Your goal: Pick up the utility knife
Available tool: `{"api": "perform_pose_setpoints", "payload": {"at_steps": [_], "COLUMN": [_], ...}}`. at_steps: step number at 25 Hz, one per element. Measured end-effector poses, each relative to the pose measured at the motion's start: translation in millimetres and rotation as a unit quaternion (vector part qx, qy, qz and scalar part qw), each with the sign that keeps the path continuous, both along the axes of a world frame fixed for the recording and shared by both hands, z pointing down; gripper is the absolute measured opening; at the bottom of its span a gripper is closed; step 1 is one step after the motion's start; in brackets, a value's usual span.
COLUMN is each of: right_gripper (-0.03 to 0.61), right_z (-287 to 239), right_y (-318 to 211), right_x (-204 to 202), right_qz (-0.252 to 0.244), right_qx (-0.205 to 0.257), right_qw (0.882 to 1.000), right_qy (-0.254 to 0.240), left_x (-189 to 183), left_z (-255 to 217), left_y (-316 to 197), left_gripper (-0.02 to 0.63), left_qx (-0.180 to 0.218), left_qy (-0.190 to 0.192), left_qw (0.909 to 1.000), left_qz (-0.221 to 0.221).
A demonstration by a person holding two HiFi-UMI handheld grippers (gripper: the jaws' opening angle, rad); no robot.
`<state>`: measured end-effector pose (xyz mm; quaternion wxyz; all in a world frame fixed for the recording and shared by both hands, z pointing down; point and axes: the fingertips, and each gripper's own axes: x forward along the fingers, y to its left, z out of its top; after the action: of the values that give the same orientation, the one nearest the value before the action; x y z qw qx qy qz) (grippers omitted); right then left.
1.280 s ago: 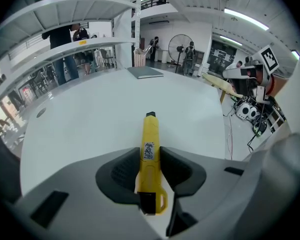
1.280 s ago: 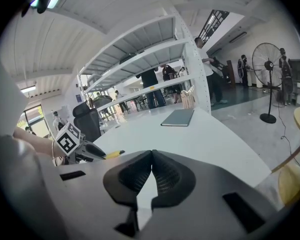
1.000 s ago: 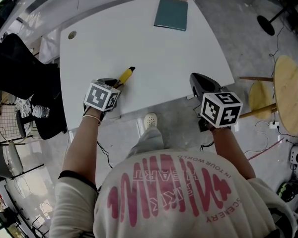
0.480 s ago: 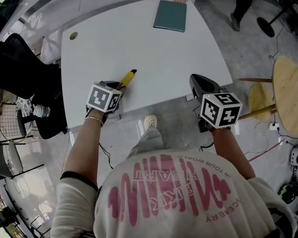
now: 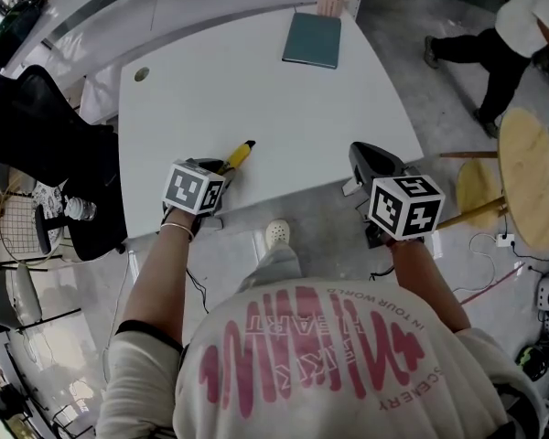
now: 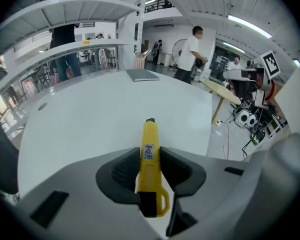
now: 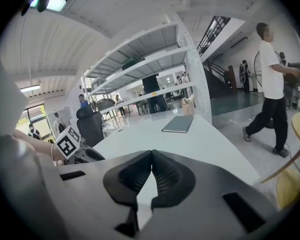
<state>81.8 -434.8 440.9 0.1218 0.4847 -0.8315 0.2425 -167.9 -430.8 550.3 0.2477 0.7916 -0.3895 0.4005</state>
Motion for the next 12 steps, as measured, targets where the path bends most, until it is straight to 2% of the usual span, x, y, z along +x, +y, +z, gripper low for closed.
{"api": "perform_pose_setpoints", "payload": {"at_steps": [9, 12], "right_gripper": [0.015, 0.015], "right_z": [-9, -10], "right_y": [10, 13], "right_x": [-4, -5], "right_qz": [-0.008, -0.008], "right_qx": [0.008, 0.008], "right_qw": [1.000, 1.000], "right_qy": [0.003, 0.004], "left_x": [-2, -2], "left_z": [-7, -6], "left_y": [13, 18], "left_gripper": [0.135, 0.135], "left_qx": [-0.005, -0.020], "left_qy": [-0.002, 0.020], "left_qw": [1.0000, 0.9993], "left_qz": [-0.006, -0.023]}}
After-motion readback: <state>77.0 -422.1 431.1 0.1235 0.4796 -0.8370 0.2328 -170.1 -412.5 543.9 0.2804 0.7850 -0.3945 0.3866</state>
